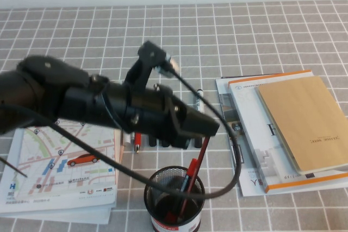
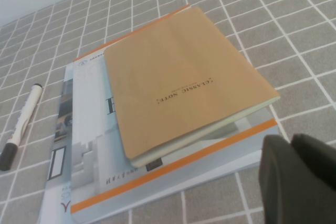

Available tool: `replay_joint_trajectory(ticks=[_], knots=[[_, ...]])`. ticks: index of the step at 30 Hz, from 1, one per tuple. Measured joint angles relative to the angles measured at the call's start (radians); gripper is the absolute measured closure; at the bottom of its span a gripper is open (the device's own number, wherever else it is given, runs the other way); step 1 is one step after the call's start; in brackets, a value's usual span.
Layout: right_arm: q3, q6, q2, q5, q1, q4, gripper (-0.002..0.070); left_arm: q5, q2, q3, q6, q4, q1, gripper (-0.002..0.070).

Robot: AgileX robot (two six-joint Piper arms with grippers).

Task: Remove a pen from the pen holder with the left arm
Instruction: 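Take a marker out of the pen holder and lay it on the table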

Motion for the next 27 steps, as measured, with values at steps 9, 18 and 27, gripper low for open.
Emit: replay_joint_trajectory(ticks=[9, 18, 27], knots=[[0.0, 0.0, 0.0, 0.0, 0.0, 0.0, 0.0689, 0.072, -0.061, -0.241, -0.411, 0.296, -0.002, 0.065], [0.0, 0.0, 0.0, 0.0, 0.0, 0.0, 0.0689, 0.068, -0.051, -0.588, -0.768, 0.547, -0.027, 0.065], [0.0, 0.0, 0.0, 0.0, 0.0, 0.0, 0.0689, 0.125, 0.216, -0.84, -0.979, 0.677, -0.028, 0.065]])
